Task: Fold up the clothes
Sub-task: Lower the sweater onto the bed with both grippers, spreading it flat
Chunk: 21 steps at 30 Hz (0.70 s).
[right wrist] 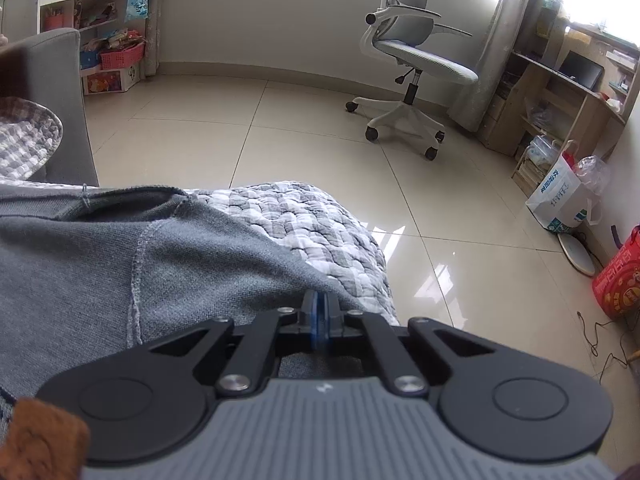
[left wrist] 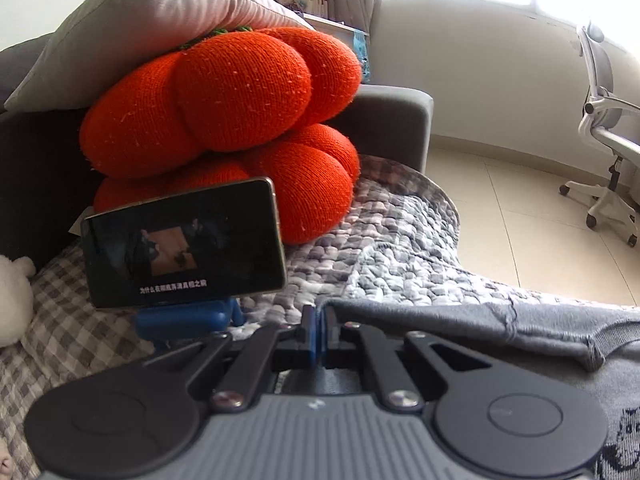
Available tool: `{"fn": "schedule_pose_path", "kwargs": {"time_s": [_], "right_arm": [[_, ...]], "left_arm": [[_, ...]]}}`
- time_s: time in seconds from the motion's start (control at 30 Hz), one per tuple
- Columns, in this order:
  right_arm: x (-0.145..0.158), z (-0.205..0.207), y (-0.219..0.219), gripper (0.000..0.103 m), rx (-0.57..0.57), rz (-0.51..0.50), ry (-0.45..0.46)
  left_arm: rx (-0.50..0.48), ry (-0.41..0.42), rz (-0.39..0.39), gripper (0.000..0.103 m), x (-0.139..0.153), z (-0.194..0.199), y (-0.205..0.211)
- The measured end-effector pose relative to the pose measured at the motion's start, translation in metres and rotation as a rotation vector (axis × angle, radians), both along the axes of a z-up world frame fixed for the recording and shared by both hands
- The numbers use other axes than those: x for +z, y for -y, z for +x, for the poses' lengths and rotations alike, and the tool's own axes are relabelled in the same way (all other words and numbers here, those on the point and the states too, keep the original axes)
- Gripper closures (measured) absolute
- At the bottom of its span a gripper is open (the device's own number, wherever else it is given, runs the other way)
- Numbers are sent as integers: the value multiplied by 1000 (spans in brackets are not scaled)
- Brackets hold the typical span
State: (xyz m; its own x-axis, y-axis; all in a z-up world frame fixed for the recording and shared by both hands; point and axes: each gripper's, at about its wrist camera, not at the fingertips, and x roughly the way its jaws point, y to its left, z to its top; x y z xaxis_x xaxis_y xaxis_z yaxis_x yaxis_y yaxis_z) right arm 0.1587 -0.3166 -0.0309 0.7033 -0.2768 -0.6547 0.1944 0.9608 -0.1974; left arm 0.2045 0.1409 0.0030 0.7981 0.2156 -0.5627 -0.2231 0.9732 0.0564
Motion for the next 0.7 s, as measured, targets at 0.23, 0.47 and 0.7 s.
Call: {"fn": "schedule_pose_path", "kwargs": {"time_s": [0.23, 0.47, 0.7], "right_arm": [[4, 0, -16, 98, 24, -55, 33], [26, 3, -53, 87, 187, 32, 89], [20, 43, -128, 87, 456, 233, -55]], "left_arm": [[-43, 71, 141, 101, 25, 1, 12], [-144, 37, 360, 100, 36, 37, 44], [-122, -16, 448, 97, 28, 48, 47]]}}
